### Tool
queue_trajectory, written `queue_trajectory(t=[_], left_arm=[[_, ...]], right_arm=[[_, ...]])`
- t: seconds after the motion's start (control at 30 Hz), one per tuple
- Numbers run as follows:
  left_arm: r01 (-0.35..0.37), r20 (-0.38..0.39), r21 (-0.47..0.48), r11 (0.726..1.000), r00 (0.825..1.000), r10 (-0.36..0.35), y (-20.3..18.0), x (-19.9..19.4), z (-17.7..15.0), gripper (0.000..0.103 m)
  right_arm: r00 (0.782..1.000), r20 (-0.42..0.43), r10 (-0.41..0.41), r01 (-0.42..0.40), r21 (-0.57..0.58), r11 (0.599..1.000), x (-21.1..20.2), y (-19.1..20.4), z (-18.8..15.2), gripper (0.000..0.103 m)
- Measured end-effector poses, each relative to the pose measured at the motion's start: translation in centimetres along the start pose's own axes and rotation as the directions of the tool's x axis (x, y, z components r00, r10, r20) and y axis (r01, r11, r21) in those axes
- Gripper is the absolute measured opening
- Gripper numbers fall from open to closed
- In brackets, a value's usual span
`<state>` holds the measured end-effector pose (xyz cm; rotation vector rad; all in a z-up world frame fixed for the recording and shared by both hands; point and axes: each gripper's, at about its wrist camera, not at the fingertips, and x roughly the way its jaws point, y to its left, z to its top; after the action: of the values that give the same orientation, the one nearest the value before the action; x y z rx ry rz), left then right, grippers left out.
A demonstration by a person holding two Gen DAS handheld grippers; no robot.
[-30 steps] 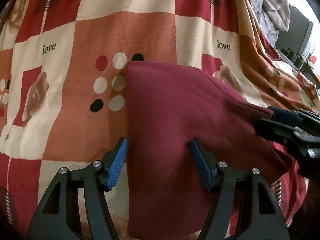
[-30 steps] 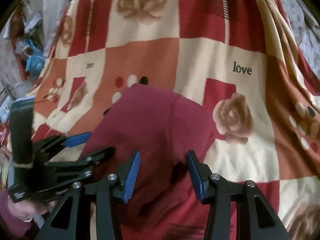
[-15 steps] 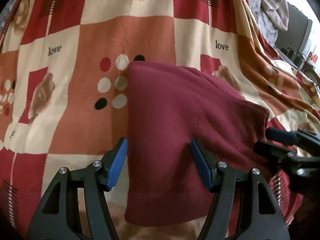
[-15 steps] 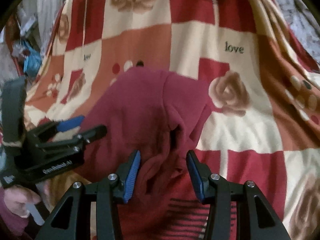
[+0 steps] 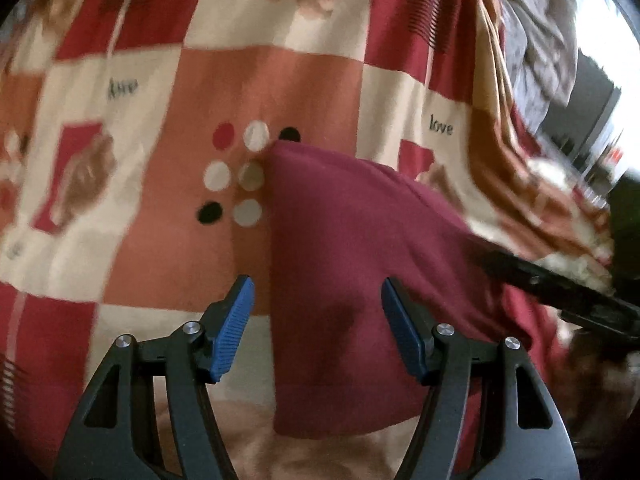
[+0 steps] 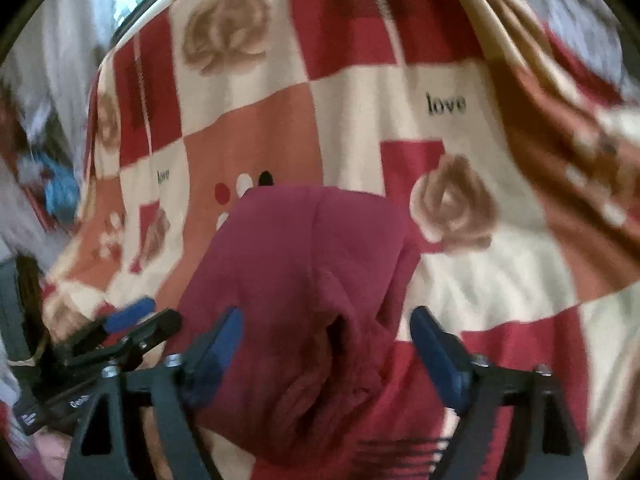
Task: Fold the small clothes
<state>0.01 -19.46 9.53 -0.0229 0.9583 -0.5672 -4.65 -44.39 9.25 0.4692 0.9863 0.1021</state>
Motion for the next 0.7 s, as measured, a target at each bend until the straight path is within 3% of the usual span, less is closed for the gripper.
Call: queue_trajectory(t=[0.03, 0.13, 0.27, 0.3, 0.33, 0.37, 0.43, 0.5, 0.7], left_arm=[[0.044, -0.025, -0.036, 0.998, 0.999, -0.045, 0.7, 0.6, 0.2, 0.071], [0.086, -0.071, -0.097, 0.992, 0.993, -0.093, 1.7, 2.7, 0.4, 0.071], [0.144, -0.107, -0.12, 0.982, 0.982, -0.157, 1.5, 4.9, 0.2, 0.077], [0.16, -0.103, -0.124, 0.979, 0.98, -0.173, 1.3, 5.1, 0.2, 0.077], [0.164, -0.108, -0.117, 0.979, 0.978, -0.177, 1.1, 5.2, 0.2, 0.077], [0.162, -0.111, -0.11, 0.981, 0.978, -0.174, 0.9, 5.1, 0.3, 0.075], [0.169, -0.108, -0.097, 0.981, 0.978, -0.179, 0.7, 4.3, 0.6, 0.064], [0.191, -0.098, -0.1, 0.977, 0.975, -0.201, 1.0, 2.8, 0.9, 0.051], [0.345, -0.02, -0.114, 0.932, 0.937, -0.349, 1.6, -6.0, 0.2, 0.048]], right_arm=[[1.0, -0.014, 0.028, -0.027, 0.037, 0.999, 0.7, -0.8, 0.1, 0.085], [0.992, -0.069, 0.104, -0.095, 0.126, 0.988, 3.7, -2.7, 0.5, 0.085], [0.981, -0.099, 0.164, -0.153, 0.112, 0.982, 6.4, -2.4, 0.7, 0.086], [0.982, -0.092, 0.165, -0.157, 0.083, 0.984, 6.5, -1.9, 0.9, 0.083], [0.983, -0.089, 0.161, -0.156, 0.056, 0.986, 6.5, -1.4, 0.9, 0.066], [0.984, -0.089, 0.157, -0.155, 0.03, 0.988, 6.3, -0.9, 1.0, 0.058], [0.99, -0.073, 0.124, -0.126, -0.017, 0.992, 5.4, 0.2, 1.3, 0.043], [0.989, -0.057, 0.133, -0.136, -0.055, 0.989, 3.9, 1.2, 1.6, 0.034], [0.973, -0.037, 0.229, -0.232, -0.181, 0.956, -2.2, 6.9, 0.9, 0.034]])
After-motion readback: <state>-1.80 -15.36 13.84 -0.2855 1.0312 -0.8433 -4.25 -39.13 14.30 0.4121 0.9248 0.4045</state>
